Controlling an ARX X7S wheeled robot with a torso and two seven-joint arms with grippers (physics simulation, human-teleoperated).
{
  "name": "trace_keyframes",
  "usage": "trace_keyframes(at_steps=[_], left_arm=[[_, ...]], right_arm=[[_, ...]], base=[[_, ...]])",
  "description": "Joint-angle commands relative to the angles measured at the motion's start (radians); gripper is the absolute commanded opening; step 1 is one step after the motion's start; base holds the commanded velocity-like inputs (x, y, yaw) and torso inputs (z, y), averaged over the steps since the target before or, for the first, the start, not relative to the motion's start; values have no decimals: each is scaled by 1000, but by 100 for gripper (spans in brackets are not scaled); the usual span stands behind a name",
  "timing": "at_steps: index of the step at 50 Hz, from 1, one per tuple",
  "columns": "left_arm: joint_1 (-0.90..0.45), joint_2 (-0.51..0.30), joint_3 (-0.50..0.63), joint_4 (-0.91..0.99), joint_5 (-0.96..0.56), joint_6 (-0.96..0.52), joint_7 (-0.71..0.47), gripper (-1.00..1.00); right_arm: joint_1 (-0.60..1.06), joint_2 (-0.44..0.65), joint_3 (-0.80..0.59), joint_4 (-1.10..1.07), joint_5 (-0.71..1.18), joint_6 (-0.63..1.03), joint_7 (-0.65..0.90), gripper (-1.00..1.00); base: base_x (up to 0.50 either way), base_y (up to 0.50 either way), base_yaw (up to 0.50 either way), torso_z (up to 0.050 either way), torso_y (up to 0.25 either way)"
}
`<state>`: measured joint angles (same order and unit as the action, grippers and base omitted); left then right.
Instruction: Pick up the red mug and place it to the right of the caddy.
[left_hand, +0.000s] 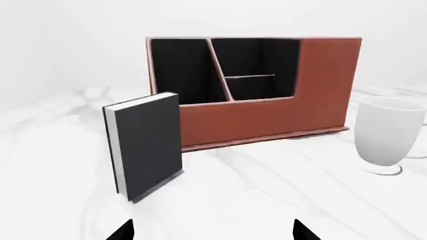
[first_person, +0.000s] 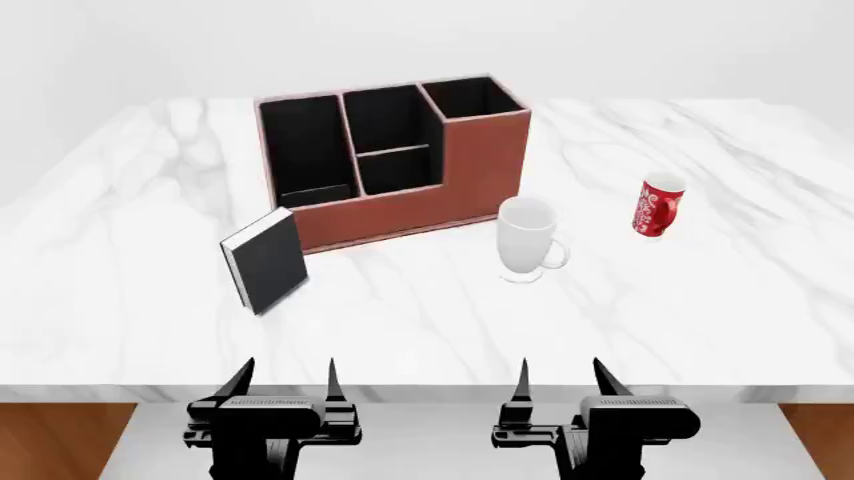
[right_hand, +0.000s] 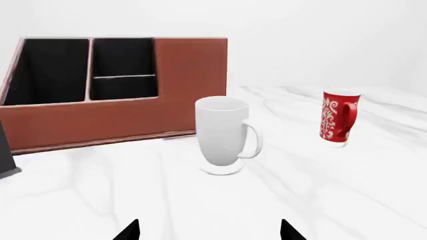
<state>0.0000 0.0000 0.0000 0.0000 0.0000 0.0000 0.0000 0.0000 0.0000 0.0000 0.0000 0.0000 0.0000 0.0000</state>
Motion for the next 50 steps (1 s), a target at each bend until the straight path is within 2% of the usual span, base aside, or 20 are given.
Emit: trace_keyframes(at_steps=[1,9,42,45,48,49,50], left_arm=[[-2,-14,16,-5,-28,7,-14,100],[-11,-42,46,-32,-56,7,-39,100],[-27,-86,90,-30,-98,-14,-107,100],[-29,-94,89,51,-122,-110,-114,100],[-38,-113,91,217,-139,-267,-131,100],[-59,-131,84,360,-168,-410,-140,100],[-69,-138,82,418,-171,-456,-150,100]], right_arm=[[11,17,-25,18,2,15,22,100],[19,41,-51,24,46,35,32,100],[39,86,-86,23,106,79,81,100],[43,93,-89,-26,99,132,104,100],[58,104,-94,-110,103,234,115,100],[69,119,-107,-186,98,315,114,100],[73,122,-108,-217,96,346,121,100]], base=[[0,0,0,0,0],[0,-29,0,0,0],[0,-500,0,0,0],[0,-91,0,0,0],[0,0,0,0,0],[0,0,0,0,0],[0,0,0,0,0]])
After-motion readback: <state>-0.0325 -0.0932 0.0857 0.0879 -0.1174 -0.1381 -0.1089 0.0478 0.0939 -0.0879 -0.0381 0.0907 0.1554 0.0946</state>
